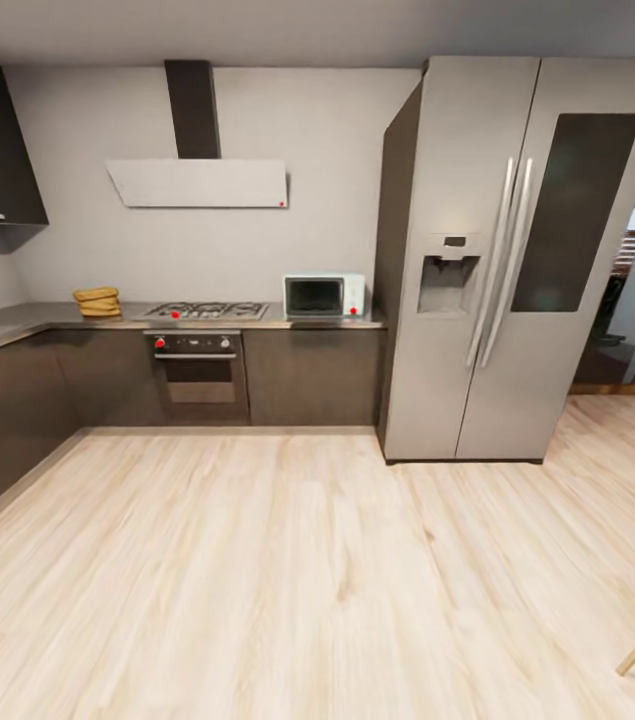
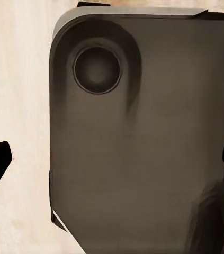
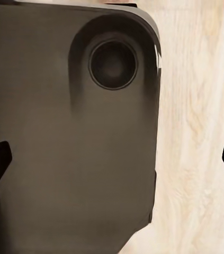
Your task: In the kitchen, take the popcorn bag from the countertop, put it into the microwave, and heat it until the popcorn is cooked so the cooked popcorn ends up inside the bag.
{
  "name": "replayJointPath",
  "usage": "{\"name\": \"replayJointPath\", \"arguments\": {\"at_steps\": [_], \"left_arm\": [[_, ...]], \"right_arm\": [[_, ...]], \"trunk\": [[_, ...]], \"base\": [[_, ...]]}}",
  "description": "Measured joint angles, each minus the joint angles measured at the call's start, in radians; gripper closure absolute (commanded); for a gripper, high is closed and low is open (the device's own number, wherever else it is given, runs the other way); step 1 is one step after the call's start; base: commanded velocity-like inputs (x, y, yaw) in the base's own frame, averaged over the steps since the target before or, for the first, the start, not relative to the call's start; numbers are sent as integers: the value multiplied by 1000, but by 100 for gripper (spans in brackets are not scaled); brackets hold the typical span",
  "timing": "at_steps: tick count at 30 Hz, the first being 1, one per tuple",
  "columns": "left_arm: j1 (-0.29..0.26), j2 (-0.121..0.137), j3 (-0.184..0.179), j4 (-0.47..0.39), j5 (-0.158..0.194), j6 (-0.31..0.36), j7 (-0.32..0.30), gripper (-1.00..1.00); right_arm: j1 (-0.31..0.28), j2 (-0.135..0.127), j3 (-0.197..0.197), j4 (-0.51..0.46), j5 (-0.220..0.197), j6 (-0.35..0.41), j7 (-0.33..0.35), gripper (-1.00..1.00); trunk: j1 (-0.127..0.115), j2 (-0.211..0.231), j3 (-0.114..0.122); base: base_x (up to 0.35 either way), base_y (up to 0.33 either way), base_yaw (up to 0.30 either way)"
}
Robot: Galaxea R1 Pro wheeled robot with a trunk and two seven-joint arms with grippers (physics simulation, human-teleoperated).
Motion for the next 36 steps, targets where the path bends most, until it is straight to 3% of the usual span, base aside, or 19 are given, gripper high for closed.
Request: {"name": "replayJointPath", "arguments": {"at_steps": [24,36], "left_arm": [[0,0,0,0,0,0,0,-100],[0,0,0,0,0,0,0,-100]], "right_arm": [[0,2,0,0,0,0,0,-100],[0,2,0,0,0,0,0,-100]], "trunk": [[0,0,0],[0,0,0]], "base": [[314,118,0],[321,14,0]]}}
